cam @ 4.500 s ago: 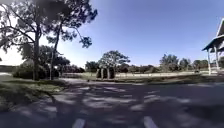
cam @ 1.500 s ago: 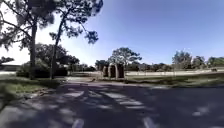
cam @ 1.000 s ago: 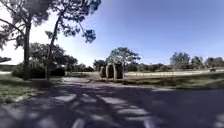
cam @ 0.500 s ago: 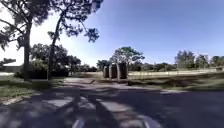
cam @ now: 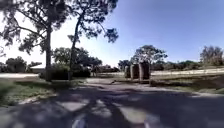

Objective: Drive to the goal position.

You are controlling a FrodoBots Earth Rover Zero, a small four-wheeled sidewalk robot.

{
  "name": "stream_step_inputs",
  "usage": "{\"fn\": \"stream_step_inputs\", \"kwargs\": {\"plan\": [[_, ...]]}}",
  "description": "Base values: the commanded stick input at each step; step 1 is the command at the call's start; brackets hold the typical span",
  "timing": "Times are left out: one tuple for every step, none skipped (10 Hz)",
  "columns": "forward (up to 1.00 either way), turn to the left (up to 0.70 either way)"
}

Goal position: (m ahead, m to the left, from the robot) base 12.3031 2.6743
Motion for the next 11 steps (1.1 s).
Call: {"fn": "stream_step_inputs", "kwargs": {"plan": [[0.7,0.0],[0.7,0.0],[0.7,0.0],[0.7,0.0],[0.7,0.0],[0.7,0.0],[0.7,0.0],[0.7,0.0],[0.7,0.0],[0.7,0.0],[0.7,0.0]]}}
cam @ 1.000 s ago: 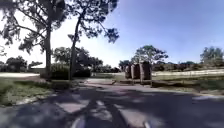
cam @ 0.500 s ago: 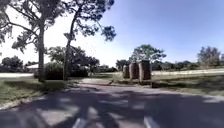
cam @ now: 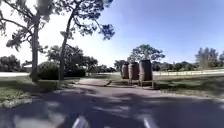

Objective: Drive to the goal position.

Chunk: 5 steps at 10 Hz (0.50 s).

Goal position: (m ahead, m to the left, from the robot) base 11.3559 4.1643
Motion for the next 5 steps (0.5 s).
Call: {"fn": "stream_step_inputs", "kwargs": {"plan": [[0.7,0.0],[0.7,0.0],[0.7,0.0],[0.7,0.0],[0.7,0.0]]}}
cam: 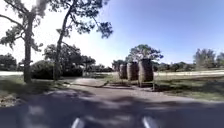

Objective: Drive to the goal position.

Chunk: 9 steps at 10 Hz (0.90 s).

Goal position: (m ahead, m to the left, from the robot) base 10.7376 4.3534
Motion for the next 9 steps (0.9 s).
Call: {"fn": "stream_step_inputs", "kwargs": {"plan": [[0.7,0.0],[0.7,0.0],[0.7,0.16],[0.7,0.35],[0.7,0.35],[0.7,0.35],[0.7,0.35],[0.7,0.35],[0.7,0.35]]}}
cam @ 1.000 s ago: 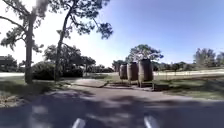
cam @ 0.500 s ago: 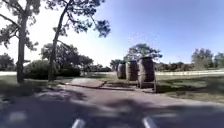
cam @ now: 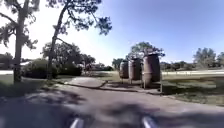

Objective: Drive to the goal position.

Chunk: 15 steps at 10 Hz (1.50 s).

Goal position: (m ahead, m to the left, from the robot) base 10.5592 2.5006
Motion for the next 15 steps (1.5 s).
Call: {"fn": "stream_step_inputs", "kwargs": {"plan": [[0.7,0.35],[0.7,0.14],[0.7,0.0],[0.7,0.0],[0.7,0.0],[0.7,0.0],[0.7,0.0],[0.7,0.0],[0.7,0.0],[0.7,0.0],[0.7,0.0],[0.7,0.0],[0.7,0.07],[0.7,0.35],[0.7,0.35]]}}
